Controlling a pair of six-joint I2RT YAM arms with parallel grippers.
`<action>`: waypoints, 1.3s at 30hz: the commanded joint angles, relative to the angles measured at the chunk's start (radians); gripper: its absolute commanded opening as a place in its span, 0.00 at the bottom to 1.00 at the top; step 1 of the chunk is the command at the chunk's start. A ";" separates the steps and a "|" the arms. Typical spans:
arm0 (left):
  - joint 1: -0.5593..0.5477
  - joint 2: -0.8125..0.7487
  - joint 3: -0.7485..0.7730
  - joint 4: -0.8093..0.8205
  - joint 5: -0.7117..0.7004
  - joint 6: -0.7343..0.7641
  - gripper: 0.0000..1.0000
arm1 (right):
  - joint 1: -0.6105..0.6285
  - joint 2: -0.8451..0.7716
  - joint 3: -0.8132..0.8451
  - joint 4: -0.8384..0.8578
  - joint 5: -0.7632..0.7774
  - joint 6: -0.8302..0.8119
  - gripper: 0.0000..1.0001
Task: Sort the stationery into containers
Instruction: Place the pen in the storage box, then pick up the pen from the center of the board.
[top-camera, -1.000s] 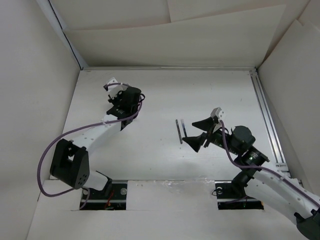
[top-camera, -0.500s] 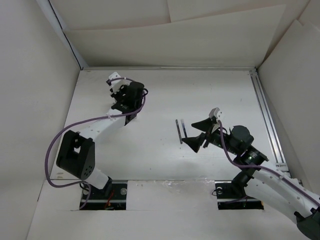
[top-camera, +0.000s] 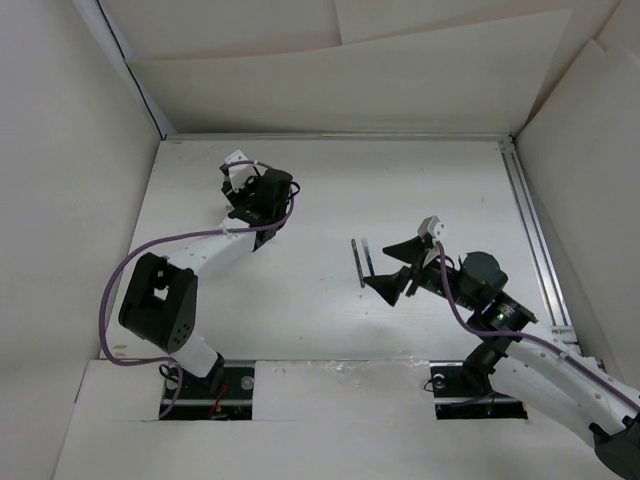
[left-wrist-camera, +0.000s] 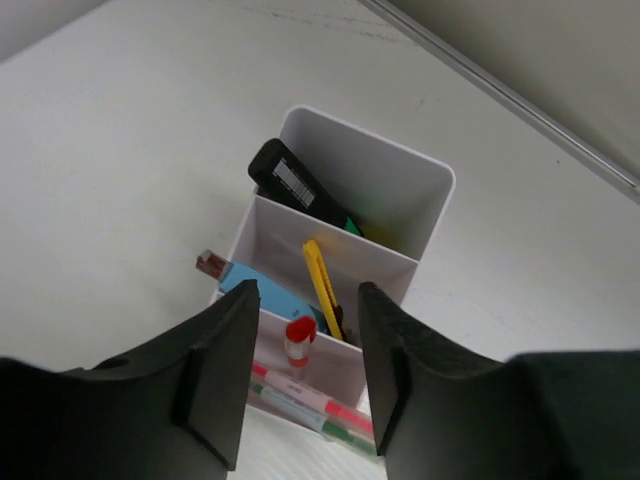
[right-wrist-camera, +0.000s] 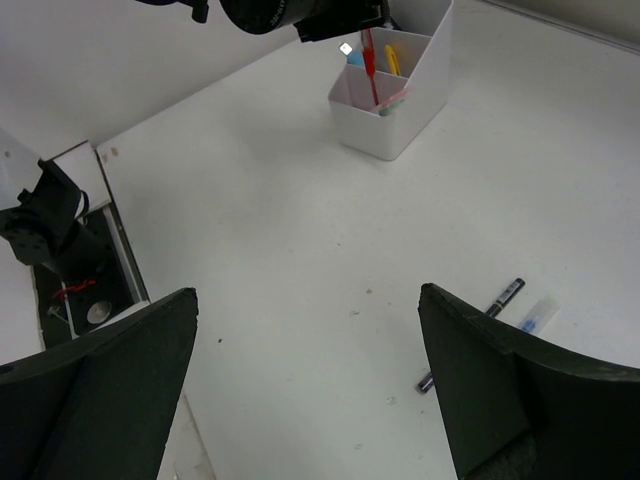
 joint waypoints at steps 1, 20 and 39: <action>0.003 -0.031 0.025 -0.026 0.030 0.001 0.41 | 0.008 -0.005 0.006 0.023 0.017 -0.011 0.95; -0.192 -0.267 0.004 -0.080 0.573 0.006 0.00 | 0.008 -0.107 -0.046 -0.095 0.458 0.111 0.13; -0.364 0.386 0.315 -0.121 0.607 -0.099 0.12 | -0.001 -0.128 -0.116 -0.217 0.661 0.184 0.39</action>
